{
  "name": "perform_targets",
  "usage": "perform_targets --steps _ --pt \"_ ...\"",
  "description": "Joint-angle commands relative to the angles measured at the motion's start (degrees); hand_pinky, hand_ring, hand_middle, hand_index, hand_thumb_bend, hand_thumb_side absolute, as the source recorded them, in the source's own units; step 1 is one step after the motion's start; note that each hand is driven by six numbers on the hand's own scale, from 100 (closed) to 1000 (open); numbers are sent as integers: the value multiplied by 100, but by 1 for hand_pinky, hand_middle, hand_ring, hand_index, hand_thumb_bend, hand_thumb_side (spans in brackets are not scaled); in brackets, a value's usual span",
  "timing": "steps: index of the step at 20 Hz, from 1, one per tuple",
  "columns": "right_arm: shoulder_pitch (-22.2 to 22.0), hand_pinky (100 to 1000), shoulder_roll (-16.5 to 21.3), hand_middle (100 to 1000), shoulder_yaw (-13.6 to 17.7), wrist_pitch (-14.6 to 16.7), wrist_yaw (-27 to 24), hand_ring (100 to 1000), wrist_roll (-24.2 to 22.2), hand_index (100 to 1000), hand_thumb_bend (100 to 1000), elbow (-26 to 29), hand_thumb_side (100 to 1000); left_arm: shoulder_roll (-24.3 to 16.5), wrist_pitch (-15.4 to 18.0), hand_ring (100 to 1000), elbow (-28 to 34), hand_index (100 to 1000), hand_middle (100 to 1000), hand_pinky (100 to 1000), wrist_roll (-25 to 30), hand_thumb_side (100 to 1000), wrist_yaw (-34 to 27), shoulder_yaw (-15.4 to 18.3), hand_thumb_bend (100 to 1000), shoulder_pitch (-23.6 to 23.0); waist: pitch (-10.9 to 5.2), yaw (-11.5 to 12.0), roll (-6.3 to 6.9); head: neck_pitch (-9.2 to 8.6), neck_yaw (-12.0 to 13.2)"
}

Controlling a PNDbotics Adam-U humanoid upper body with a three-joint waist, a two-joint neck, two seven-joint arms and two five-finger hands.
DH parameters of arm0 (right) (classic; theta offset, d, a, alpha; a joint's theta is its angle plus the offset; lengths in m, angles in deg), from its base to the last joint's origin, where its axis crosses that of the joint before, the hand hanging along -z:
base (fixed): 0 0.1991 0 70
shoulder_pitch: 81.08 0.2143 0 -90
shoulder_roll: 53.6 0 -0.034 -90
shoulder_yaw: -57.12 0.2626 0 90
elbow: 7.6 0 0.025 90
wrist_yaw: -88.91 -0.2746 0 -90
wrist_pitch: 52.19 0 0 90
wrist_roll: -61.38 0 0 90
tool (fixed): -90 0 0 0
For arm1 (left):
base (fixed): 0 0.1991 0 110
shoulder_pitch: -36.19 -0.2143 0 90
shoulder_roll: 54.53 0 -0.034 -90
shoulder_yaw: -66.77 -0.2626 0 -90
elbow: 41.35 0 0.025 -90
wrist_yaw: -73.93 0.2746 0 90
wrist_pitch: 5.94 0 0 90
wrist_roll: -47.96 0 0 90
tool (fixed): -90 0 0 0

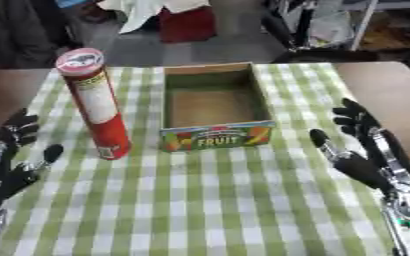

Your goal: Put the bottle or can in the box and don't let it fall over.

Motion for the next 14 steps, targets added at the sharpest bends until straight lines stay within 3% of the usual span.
perform_targets --steps 1,6,14 --pt "26 907 47 852 42 9 -40 872 21 995 460 49 529 -265 -143 860 -144 983 832 856 -128 640 -4 -142 814 245 -29 -25 -9 -50 19" --pt "17 908 30 851 36 14 -52 871 12 996 451 45 533 -428 -231 868 -712 991 842 866 -225 647 -63 -457 776 734 -32 -69 -16 -71 12" --pt "16 910 6 851 25 28 -70 872 -23 996 444 18 539 -333 -119 856 -1534 990 831 862 -724 639 -152 -627 732 1444 -34 -128 -33 -75 28"
